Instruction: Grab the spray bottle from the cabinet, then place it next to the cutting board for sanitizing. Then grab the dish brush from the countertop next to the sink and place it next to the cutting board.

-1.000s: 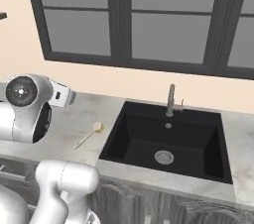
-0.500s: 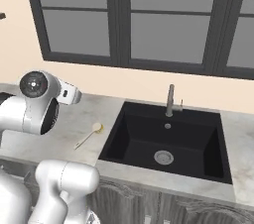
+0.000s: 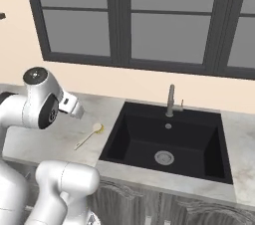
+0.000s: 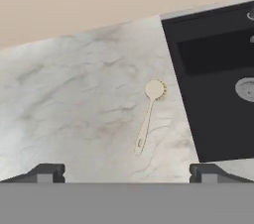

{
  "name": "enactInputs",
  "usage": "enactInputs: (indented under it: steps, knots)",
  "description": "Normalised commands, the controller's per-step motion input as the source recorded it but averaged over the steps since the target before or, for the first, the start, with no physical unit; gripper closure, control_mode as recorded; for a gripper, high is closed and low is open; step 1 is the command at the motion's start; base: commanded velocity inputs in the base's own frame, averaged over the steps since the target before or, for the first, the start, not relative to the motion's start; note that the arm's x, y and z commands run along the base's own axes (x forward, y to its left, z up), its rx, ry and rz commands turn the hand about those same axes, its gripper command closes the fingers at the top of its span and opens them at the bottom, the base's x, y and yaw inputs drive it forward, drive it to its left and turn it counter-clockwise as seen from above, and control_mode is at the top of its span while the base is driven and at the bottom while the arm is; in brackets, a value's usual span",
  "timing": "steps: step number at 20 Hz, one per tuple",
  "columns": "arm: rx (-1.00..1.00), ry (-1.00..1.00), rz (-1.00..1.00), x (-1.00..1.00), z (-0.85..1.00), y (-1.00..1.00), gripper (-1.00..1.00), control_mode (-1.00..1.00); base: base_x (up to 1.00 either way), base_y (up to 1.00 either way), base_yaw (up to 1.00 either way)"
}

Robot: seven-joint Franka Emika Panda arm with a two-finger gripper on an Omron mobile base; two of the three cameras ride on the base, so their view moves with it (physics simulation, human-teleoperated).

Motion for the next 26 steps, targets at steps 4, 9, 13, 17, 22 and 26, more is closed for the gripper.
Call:
enactInputs:
  steps: [4, 9, 13, 17, 22, 26]
  knots:
    - [-0.05, 0.34, -0.06, 0.0, -0.55, -0.13, -1.0, -1.0, 0.0, 0.0, 0.0]
    - [0.0, 0.25, 0.0, 0.02, -0.43, -0.13, -1.0, -1.0, 0.0, 0.0, 0.0]
    - [0.0, 0.15, 0.0, 0.08, -0.48, -0.01, -1.0, -1.0, 0.0, 0.0, 0.0]
    - [-0.01, 0.14, 0.0, 0.17, -0.48, 0.0, -1.0, -1.0, 0.0, 0.0, 0.0]
    - [0.0, 0.06, 0.0, 0.25, -0.38, 0.0, -1.0, -1.0, 0.0, 0.0, 0.0]
    - [0.0, 0.06, 0.0, 0.45, -0.29, 0.0, -1.0, -1.0, 0.0, 0.0, 0.0]
